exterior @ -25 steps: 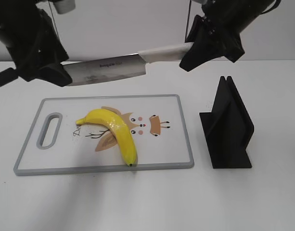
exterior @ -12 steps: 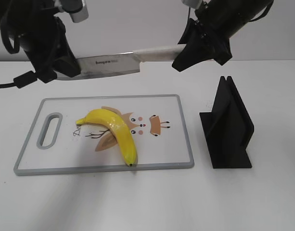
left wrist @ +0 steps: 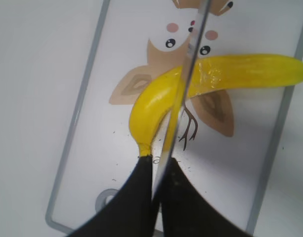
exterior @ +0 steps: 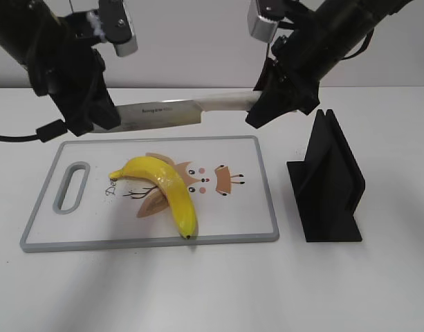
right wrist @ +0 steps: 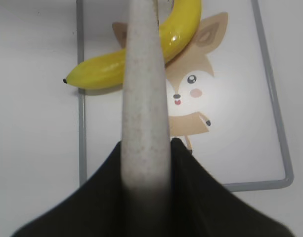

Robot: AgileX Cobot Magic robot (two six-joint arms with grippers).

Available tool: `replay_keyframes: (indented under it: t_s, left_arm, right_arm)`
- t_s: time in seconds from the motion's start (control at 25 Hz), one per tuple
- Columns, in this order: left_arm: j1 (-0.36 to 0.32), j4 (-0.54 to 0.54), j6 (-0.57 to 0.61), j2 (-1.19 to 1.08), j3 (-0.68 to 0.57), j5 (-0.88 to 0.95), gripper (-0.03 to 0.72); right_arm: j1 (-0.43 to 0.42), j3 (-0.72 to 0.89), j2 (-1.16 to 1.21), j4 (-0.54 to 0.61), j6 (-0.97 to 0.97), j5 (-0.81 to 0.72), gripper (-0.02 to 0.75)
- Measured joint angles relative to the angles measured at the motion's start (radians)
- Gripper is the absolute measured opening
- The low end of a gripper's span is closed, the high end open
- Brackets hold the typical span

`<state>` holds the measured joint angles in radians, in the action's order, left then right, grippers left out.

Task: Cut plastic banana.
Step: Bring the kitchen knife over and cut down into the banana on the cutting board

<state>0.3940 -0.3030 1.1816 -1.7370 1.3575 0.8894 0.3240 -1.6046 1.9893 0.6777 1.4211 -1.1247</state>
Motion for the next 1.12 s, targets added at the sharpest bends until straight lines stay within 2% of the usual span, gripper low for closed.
replay_keyframes:
  t_s: [0.28,0.48,0.92,1.12]
  left_arm:
    - [0.022,-0.046,-0.015,-0.196,0.000,-0.050,0.002]
    - [0.053,-0.025,-0.051,-0.330,0.031,-0.063,0.002]
    - [0.078,0.025,-0.092,-0.285,0.015,-0.072,-0.005]
    - [0.085,0.066,-0.100,-0.159,0.009,-0.057,-0.014]
  right_arm:
    - [-0.001,0.000,0.146,-0.085,-0.026,0.019,0.191]
    - [-0.011,-0.008,0.267,-0.112,-0.031,0.041,0.214]
    - [-0.002,-0.012,0.216,-0.141,-0.037,0.046,0.215]
    - [0.000,-0.052,0.122,-0.154,-0.042,0.000,0.212]
